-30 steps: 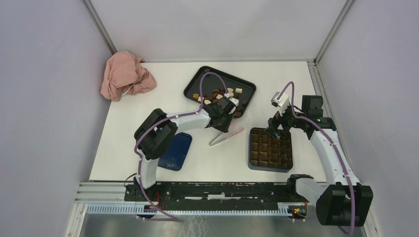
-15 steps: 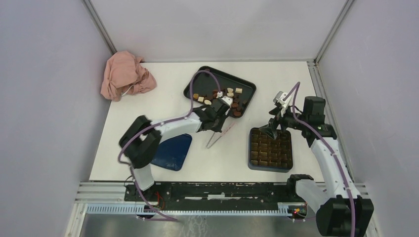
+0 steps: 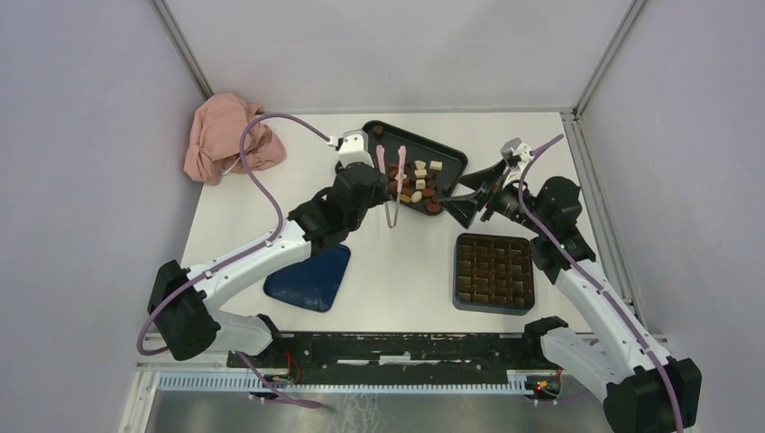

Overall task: Pack the chocolate
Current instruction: Pick up the clamp from the center of the board, then adjust the clamp.

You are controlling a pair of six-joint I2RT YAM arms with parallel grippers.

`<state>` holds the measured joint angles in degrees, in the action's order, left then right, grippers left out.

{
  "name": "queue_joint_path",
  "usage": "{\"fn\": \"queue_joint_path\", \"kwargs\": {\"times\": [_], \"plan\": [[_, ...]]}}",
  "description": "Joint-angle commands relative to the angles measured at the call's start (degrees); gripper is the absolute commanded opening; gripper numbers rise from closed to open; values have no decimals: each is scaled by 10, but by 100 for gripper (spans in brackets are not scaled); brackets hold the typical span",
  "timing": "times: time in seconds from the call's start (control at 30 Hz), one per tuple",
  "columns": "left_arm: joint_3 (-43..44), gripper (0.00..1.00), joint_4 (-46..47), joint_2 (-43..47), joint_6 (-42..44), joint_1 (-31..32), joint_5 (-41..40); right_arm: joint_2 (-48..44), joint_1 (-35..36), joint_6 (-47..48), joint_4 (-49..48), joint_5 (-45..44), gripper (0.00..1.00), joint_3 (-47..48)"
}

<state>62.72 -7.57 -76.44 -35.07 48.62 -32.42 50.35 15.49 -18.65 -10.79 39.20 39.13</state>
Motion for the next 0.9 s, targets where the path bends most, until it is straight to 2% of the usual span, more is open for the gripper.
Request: {"fn": "queue_joint_path", "kwargs": {"times": [0.0,0.07,0.17,0.27,0.33,0.4,0.53,0.87], "plan": [[26,2,66,-10,4,1,101,49,6,-101,-141,62,98,37],[23,2,114,-7,41,-1,205,63,6,-117,-170,94,98,42],[15,2,136,-4,36,-16,277,63,6,-86,-124,79,98,61],[-38,2,225,11,0,-57,388,60,6,-98,-102,57,98,63],[-77,2,306,11,-41,-78,452,60,6,-139,-131,66,96,53],[-84,2,345,-2,-65,-89,497,61,6,-182,-173,77,92,42],[-77,2,394,-24,-88,-92,546,68,10,-199,-182,75,86,40],[-75,2,462,-52,-132,-96,617,87,14,-232,-212,75,80,44]]}}
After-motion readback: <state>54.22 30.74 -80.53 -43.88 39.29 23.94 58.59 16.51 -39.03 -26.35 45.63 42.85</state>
